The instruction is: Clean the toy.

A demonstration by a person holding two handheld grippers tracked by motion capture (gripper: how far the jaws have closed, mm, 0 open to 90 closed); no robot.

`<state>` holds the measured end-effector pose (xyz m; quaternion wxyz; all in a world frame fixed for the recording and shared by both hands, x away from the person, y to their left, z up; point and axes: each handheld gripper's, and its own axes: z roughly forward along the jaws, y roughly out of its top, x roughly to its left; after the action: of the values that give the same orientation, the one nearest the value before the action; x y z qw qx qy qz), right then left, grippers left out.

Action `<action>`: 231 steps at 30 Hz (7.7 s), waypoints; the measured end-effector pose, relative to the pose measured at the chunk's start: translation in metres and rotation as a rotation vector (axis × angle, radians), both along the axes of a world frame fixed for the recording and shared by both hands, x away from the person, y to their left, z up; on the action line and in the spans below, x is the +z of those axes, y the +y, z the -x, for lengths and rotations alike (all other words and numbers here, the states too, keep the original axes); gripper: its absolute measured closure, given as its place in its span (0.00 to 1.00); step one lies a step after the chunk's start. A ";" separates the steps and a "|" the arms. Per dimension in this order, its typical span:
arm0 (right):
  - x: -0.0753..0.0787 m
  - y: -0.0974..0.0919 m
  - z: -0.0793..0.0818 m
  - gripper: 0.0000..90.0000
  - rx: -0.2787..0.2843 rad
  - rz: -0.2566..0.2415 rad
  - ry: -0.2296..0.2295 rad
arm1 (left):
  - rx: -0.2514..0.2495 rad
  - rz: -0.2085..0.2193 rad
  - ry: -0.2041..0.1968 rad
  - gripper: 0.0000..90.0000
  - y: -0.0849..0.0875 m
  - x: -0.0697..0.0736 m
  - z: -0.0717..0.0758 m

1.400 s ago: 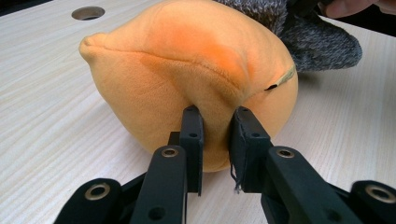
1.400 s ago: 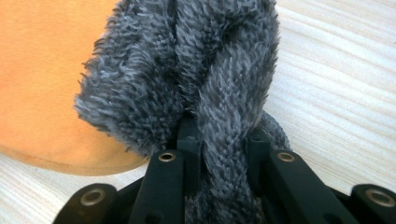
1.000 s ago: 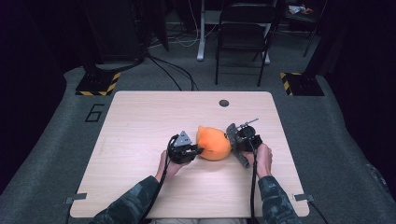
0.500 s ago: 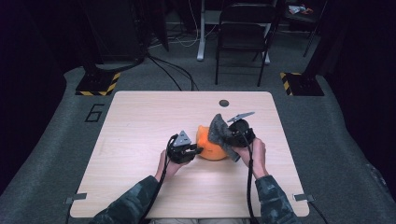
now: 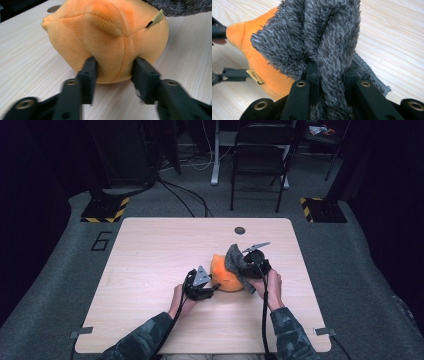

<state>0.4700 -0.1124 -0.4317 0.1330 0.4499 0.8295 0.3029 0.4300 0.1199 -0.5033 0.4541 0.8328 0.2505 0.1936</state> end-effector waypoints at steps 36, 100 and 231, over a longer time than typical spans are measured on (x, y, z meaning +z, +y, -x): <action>0.019 0.037 0.025 0.82 0.076 0.087 -0.088 | 0.029 0.074 0.119 0.91 0.006 0.020 -0.004; 0.012 0.011 0.010 0.82 0.033 0.027 0.064 | 0.025 0.083 0.119 0.85 0.016 0.015 -0.010; -0.048 -0.025 -0.015 0.81 -0.110 0.033 0.128 | 0.037 0.118 0.172 0.86 0.021 0.010 -0.009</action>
<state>0.4846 -0.1377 -0.4797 0.1037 0.5111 0.8152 0.2520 0.4390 0.1412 -0.4935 0.4754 0.8135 0.3149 0.1145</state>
